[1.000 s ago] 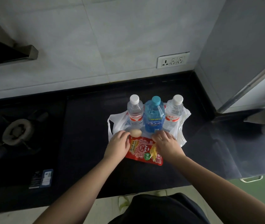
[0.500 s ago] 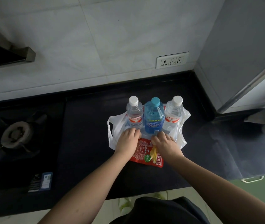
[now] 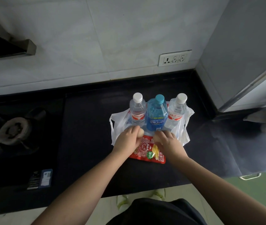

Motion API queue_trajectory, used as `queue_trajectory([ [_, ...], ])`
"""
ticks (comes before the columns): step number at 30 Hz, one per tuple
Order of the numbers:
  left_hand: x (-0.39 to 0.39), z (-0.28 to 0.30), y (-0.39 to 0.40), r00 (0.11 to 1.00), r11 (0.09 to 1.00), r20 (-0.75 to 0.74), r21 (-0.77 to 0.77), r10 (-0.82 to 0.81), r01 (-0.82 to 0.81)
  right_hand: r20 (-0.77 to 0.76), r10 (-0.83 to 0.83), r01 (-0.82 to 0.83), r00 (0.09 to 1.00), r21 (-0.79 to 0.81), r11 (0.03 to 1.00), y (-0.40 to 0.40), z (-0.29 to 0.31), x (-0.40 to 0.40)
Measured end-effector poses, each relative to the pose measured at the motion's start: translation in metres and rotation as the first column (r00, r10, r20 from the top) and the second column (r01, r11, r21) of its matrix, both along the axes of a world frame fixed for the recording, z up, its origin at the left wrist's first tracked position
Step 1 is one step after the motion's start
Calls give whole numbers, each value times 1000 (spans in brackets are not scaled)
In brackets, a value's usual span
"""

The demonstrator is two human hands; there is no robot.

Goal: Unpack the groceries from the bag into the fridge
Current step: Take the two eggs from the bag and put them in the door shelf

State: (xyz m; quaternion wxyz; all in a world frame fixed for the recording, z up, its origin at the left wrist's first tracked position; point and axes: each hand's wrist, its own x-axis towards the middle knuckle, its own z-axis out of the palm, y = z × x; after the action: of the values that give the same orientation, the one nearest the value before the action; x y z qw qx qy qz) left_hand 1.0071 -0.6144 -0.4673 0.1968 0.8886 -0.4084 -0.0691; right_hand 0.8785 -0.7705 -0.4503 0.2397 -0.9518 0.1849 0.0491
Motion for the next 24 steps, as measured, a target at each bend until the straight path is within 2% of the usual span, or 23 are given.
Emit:
queue_trajectory([
  [2, -6, 21, 11, 991, 992, -126, -106, 52, -66, 7, -177, 170, 984, 233, 958, 6, 20, -4],
  [4, -11, 39, 25, 929, 969, -353, -170, 109, -178, -94, -295, 304, 951, 470, 829, 9, 37, -9],
  [5, -13, 45, 33, 846, 946, -514, -184, 138, -267, -130, -321, 337, 938, 556, 760, 12, 44, -12],
  [6, -15, 52, 41, 708, 907, -689, -185, 156, -379, -144, -340, 351, 929, 626, 696, 15, 50, -15],
  [8, -21, 64, 56, 345, 780, -936, -163, 71, -604, -161, -394, 366, 905, 765, 529, 24, 59, -19],
  [9, -23, 70, 64, 218, 715, -976, -158, -7, -681, -190, -432, 377, 882, 833, 404, 31, 63, -21],
  [11, -28, 80, 82, 91, 614, -987, -156, -135, -774, -281, -483, 373, 830, 922, 105, 46, 71, -22],
  [14, -34, 92, 112, 3, 524, -970, -133, -242, -841, -387, -516, 292, 764, 921, -258, 73, 83, -15],
  [16, -37, 98, 130, -34, 485, -956, -116, -290, -867, -433, -517, 240, 738, 885, -399, 92, 95, -7],
  [18, -38, 104, 147, -38, 457, -939, -130, -341, -880, -427, -498, 213, 755, 877, -431, 112, 105, 3],
  [24, -42, 125, 195, 28, 387, -922, -190, -387, -902, -380, -374, 215, 846, 886, -412, 167, 124, 22],
])
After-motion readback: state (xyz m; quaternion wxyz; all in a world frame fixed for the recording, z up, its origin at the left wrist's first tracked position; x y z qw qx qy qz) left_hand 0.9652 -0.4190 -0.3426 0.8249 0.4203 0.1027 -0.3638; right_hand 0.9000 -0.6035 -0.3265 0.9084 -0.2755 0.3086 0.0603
